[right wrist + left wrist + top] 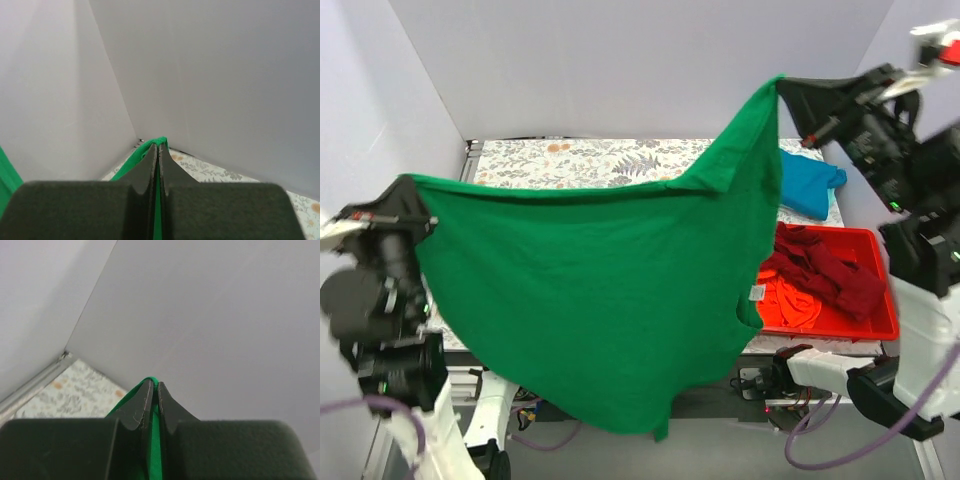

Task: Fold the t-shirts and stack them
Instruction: Flatten the tshirt out, then fold the tshirt

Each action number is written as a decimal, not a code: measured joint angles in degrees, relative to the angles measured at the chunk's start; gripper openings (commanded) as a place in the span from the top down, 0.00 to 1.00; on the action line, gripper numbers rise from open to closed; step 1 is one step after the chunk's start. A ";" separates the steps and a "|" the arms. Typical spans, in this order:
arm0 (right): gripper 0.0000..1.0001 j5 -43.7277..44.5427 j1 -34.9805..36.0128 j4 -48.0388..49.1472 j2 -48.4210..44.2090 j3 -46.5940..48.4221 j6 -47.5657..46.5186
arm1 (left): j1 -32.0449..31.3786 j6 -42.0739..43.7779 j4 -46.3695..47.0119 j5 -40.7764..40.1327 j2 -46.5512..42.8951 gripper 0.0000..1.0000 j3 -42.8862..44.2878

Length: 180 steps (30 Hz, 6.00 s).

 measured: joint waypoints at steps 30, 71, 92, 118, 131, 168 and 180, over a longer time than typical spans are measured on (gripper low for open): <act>0.02 5.55 0.09 13.68 35.06 -20.17 -4.57 | -2.01 4.57 19.61 5.20 39.87 0.19 -22.51; 0.05 10.56 13.84 10.88 59.45 -22.69 2.38 | -11.04 3.69 21.70 9.07 68.37 0.16 -24.68; 0.03 1.46 11.19 1.90 75.45 5.27 5.11 | -4.22 5.77 22.80 11.85 77.29 0.17 -13.29; 0.05 3.63 12.81 0.87 40.52 -35.28 1.99 | -7.48 8.24 12.98 3.21 49.75 0.14 -39.45; 0.05 6.14 13.29 2.01 42.58 -39.91 2.64 | -6.10 10.14 14.03 2.75 56.72 0.14 -37.03; 0.05 2.93 8.92 -3.50 61.59 -12.81 3.06 | -5.62 9.62 15.08 0.66 64.13 0.11 -23.28; 0.08 3.13 13.79 -3.52 35.34 -30.16 3.43 | 8.26 4.22 15.96 -2.01 45.92 0.26 -40.96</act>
